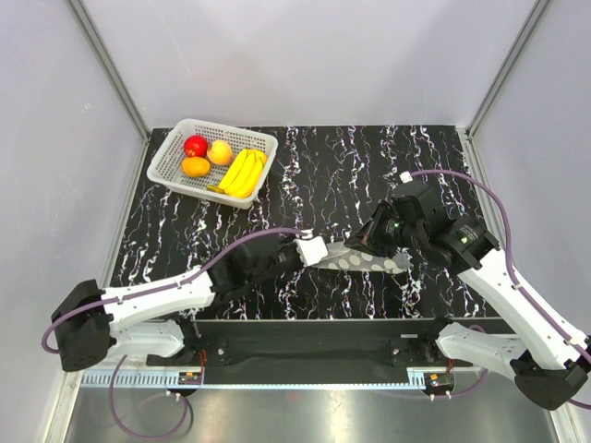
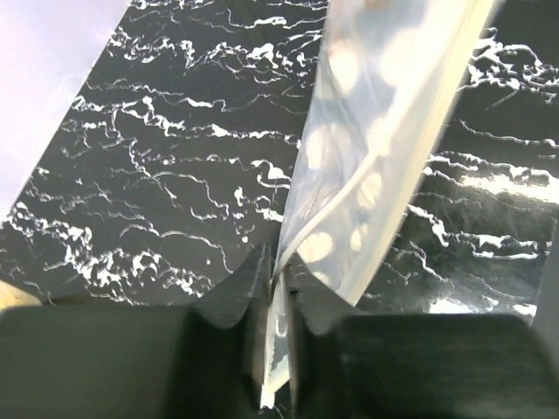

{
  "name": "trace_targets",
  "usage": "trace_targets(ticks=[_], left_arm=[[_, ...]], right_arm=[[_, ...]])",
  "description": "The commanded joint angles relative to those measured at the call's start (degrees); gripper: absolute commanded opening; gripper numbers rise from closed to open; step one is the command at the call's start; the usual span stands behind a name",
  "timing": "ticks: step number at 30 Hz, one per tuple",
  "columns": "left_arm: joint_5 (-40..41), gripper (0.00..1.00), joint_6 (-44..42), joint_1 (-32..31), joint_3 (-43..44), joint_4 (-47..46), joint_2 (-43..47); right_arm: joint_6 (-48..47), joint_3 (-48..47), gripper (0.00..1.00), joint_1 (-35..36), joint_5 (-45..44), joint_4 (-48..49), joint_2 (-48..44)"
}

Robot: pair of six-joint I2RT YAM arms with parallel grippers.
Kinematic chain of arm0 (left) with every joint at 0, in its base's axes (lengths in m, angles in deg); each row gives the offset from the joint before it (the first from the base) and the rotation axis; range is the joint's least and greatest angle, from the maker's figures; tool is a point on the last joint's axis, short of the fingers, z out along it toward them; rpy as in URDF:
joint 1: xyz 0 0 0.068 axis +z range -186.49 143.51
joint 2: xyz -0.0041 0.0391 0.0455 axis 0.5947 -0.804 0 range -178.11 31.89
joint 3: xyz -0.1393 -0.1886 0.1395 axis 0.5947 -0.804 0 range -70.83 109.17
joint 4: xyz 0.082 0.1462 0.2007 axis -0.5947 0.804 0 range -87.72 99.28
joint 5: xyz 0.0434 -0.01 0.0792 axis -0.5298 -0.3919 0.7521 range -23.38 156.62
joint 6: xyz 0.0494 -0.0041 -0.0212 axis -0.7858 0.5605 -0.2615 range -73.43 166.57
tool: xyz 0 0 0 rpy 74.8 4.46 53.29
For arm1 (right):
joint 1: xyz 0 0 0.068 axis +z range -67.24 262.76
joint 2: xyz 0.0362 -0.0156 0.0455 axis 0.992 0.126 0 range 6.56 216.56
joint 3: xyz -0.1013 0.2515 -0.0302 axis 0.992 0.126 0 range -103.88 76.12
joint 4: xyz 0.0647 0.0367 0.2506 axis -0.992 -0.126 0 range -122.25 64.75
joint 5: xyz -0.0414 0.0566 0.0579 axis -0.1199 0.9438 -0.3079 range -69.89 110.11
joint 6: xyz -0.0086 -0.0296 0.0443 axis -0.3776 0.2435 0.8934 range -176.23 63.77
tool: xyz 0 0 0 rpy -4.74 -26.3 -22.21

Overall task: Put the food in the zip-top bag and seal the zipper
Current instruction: Open the zipper of the food storage bag.

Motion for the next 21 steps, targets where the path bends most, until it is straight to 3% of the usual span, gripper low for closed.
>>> trace_targets(ticks=[1,2,5,7,8,9,10,12,15,18,21], left_arm=[[-1.49,0.09,0.35,-0.26,4.12,-1.05,-1.83],[-1.94,0.00,0.44,-0.26,4.56,-0.60,-2.79],[-2.65,0.00,2.63,-0.26,5.88,0.54,-3.59],[-1.86,0.00,7.00,0.09,7.37,2.03,-3.85],[-2.03,0.00,9.38,0.61,9.55,3.08,-4.11],[-2.99,0.00,11.58,1.40,11.14,4.74,-5.16],[-4.30,0.00,15.26,3.23,12.63,7.98,-5.78],[-6.95,0.00,18.01,4.57,15.46,9.85,-6.84],[-7.30,0.00,24.50,6.41,16.08,9.33,-6.32],[-8.01,0.00,32.06,7.73,17.21,8.63,-5.26],[-7.22,0.00,35.24,7.82,20.55,11.52,-5.52]], right_arm=[[0.02,-0.18,0.00,-0.05,0.84,1.47,-0.91],[-0.07,-0.18,0.00,-0.05,0.49,1.47,-0.91],[-0.86,-0.10,0.00,-0.05,-0.38,1.38,-0.82],[-3.04,-0.44,0.10,-0.05,-1.44,1.21,-0.65],[-4.27,-0.71,0.21,0.04,-3.79,0.94,-0.56],[-5.33,-1.32,0.63,-0.05,-5.56,0.33,-0.65],[-6.82,-1.50,0.82,-0.05,-6.88,-1.16,-1.26],[-8.06,-0.46,0.99,-0.05,-11.72,-1.35,-3.10],[-12.10,4.01,0.99,-0.13,-10.07,3.64,-8.02],[-14.74,9.72,0.91,-0.05,-3.74,13.12,-12.33],[-16.67,11.94,0.86,-0.05,-0.75,15.96,-11.99]])
